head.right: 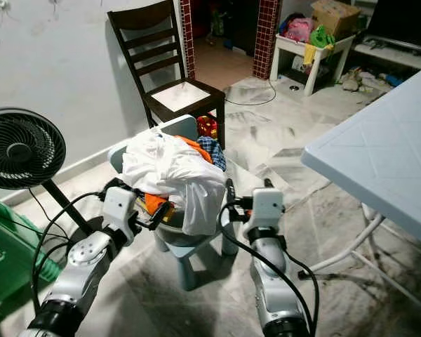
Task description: Hang hanger
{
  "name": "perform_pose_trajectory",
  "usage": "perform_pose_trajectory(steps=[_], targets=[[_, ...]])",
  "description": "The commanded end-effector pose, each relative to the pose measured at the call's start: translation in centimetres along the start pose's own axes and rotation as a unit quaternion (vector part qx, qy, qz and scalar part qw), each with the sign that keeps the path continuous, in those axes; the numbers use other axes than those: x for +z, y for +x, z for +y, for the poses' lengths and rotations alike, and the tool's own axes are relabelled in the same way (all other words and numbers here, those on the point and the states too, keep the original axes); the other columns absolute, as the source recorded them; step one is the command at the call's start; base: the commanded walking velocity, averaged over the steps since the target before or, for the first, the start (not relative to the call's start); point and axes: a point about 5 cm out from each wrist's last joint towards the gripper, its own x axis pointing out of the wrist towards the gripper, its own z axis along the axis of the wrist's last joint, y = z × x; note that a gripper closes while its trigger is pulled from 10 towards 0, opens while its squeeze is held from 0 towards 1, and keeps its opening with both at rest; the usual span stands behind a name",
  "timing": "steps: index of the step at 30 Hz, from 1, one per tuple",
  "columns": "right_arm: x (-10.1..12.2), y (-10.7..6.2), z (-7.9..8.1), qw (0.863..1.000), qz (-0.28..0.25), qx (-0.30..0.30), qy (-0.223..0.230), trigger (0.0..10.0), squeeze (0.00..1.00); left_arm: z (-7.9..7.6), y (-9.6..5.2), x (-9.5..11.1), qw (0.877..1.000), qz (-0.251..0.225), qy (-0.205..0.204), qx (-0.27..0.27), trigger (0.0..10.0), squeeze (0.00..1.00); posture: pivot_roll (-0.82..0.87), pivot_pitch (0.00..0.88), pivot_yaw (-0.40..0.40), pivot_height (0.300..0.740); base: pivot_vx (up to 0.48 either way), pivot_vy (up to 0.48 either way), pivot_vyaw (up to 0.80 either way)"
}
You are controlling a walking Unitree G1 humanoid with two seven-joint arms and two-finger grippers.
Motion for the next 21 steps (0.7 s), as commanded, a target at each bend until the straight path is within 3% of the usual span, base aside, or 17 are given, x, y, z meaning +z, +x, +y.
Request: perform_pose_trajectory(steps=[1,5,13,21], targets=[[0.3,0.2,-0.1,1.000,-0.009,-0.008,0.001,10.0,0.00,0.1,0.3,0.2,1.000,0.004,0.008,-0.004,10.0,0.00,-0.05,0.000,0.118,0.740,0.000,0.000,0.00],[0.8,0.4,0.0,1.000,-0.013,0.010,-0.008,10.0,0.00,-0.2,0.4,0.0,1.000,-0.005,-0.003,0.011,10.0,0.00,-0.04,0.000,0.071,0.740,0.000,0.000,0.00],[1.4,0.9,0.3,0.997,-0.011,0.063,-0.031,10.0,0.00,0.5,-0.9,-0.8,0.996,-0.026,-0.047,0.065,10.0,0.00,0.02,0.000,-0.011,0.740,0.000,0.000,0.00],[2.0,1.2,1.3,0.993,-0.017,0.110,-0.041,10.0,0.00,0.7,-1.2,-0.9,0.994,-0.038,-0.058,0.081,10.0,0.00,0.03,0.003,-0.034,0.740,0.000,0.000,0.20]])
